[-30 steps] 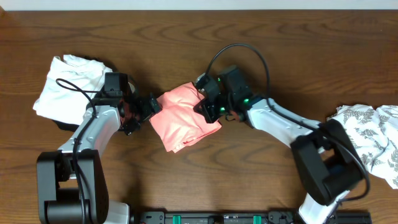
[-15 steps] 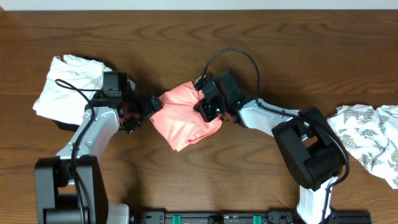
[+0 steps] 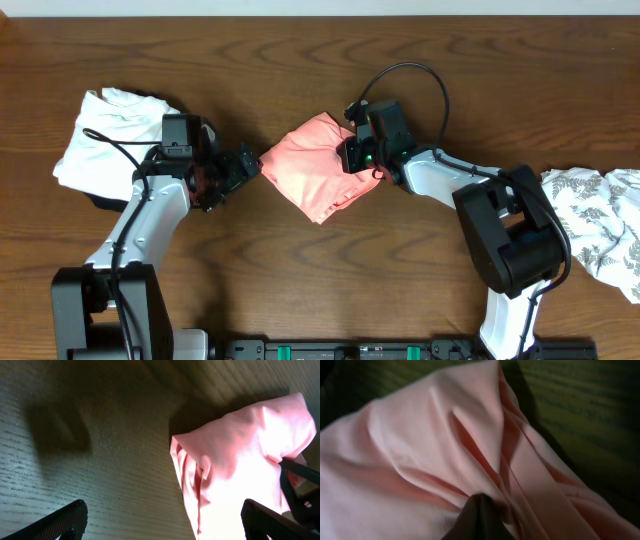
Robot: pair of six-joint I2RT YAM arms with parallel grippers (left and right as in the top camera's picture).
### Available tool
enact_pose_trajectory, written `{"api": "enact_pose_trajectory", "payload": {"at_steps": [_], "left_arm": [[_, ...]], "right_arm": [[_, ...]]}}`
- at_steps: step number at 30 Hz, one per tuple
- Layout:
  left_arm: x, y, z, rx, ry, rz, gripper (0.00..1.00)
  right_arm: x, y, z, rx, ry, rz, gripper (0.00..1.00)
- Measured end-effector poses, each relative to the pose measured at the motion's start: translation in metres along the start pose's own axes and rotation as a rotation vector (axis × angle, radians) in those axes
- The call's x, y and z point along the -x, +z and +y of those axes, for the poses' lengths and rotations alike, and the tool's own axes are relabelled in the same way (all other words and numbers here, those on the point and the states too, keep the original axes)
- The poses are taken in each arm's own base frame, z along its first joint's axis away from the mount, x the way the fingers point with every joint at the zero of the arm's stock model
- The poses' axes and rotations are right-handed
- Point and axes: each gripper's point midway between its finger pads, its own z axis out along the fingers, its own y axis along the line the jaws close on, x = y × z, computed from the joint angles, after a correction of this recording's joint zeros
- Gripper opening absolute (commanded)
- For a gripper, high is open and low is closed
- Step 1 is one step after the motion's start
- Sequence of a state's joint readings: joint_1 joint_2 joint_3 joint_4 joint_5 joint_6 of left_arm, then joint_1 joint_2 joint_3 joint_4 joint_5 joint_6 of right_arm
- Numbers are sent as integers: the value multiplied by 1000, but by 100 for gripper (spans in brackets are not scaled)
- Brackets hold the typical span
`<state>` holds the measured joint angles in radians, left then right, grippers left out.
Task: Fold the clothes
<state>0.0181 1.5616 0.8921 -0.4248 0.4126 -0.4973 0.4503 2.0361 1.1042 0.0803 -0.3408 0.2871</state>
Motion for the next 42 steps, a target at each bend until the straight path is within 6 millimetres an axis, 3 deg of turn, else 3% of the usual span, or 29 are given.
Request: {"api": "enact_pose_trajectory", "payload": {"at_steps": [5, 7, 11, 15, 18, 24, 31, 37, 42], "left_arm": [[-3, 0, 2, 8, -5, 12, 98], [-3, 0, 2, 8, -6, 13, 98], [-3, 0, 2, 8, -6, 13, 98], [-3, 0, 2, 8, -6, 14, 98], [-4, 0, 2, 8, -6, 14, 98], [-5, 0, 3, 13, -9, 20, 98], [-8, 0, 5, 19, -13, 31, 98], [-8, 0, 5, 20, -14, 32, 98], [-8, 0, 5, 19, -13, 31, 98]], "right_arm": [[9, -7, 1, 4, 0, -22, 5], [22, -19, 2, 4, -9, -58, 5], [71, -66, 7, -22, -48, -200, 4], [98, -93, 0, -71, -54, -269, 3], [88, -88, -17, -114, -36, -227, 3], [53, -51, -53, -191, -16, -118, 4], [28, -31, -73, -236, -7, -48, 3], [5, -27, -75, -233, 9, 37, 3], [-16, -26, -53, -141, 30, 139, 1]]}}
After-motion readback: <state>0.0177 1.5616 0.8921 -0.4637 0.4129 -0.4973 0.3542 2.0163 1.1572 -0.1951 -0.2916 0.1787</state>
